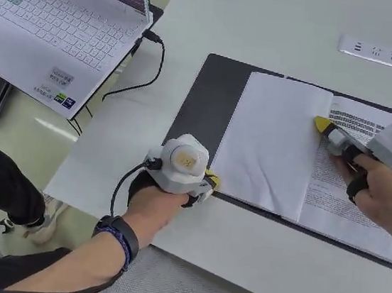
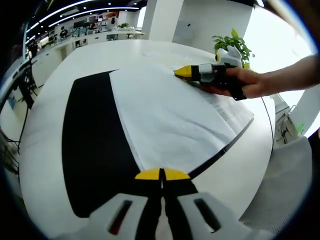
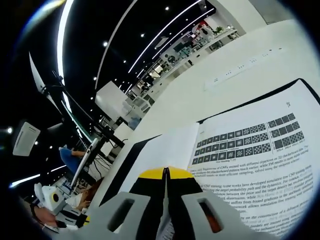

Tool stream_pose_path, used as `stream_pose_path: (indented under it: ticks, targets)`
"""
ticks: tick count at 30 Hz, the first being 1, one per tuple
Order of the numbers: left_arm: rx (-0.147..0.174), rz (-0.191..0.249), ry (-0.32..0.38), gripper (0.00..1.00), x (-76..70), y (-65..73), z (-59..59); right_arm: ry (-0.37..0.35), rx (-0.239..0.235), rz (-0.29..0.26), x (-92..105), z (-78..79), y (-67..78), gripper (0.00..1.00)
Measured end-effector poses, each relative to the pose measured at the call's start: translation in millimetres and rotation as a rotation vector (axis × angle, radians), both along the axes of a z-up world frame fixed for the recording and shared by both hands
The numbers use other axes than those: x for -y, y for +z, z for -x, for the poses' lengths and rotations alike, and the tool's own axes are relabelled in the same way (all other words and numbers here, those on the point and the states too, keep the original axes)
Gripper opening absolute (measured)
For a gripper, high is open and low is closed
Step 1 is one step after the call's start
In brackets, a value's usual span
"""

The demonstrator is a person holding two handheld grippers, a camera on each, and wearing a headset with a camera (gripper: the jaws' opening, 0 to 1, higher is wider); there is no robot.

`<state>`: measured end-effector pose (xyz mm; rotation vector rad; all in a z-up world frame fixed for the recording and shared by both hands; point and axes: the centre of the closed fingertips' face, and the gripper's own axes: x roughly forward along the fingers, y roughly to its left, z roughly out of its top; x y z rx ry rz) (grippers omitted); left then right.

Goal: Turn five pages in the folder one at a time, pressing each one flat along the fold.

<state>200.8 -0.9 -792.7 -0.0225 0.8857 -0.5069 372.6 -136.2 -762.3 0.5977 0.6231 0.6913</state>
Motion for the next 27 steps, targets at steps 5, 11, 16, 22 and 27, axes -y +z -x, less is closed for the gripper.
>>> stream_pose_path:
  ticks: [5,11,16,22,27]
  targets:
    - [0.002,-0.022,-0.012,0.0,1.3,0.1,0.0,0.015,-0.004,-0.015,0.1,19.9,1.0,0.0]
    - [0.004,-0.009,-0.002,0.0,1.1,0.3,0.3,0.045,-0.009,-0.014,0.8,44.8,2.6,0.0]
    - [0.007,-0.012,-0.003,0.0,1.0,1.3,0.4,0.097,-0.004,-0.001,-1.5,68.3,2.3,0.0]
    - [0.012,-0.01,-0.002,0.0,1.0,1.9,1.0,0.129,-0.013,-0.007,-1.6,92.4,2.3,0.0]
    - [0.017,-0.008,0.002,0.0,0.9,2.2,0.9,0.159,-0.023,-0.015,-2.3,110.7,1.6,0.0]
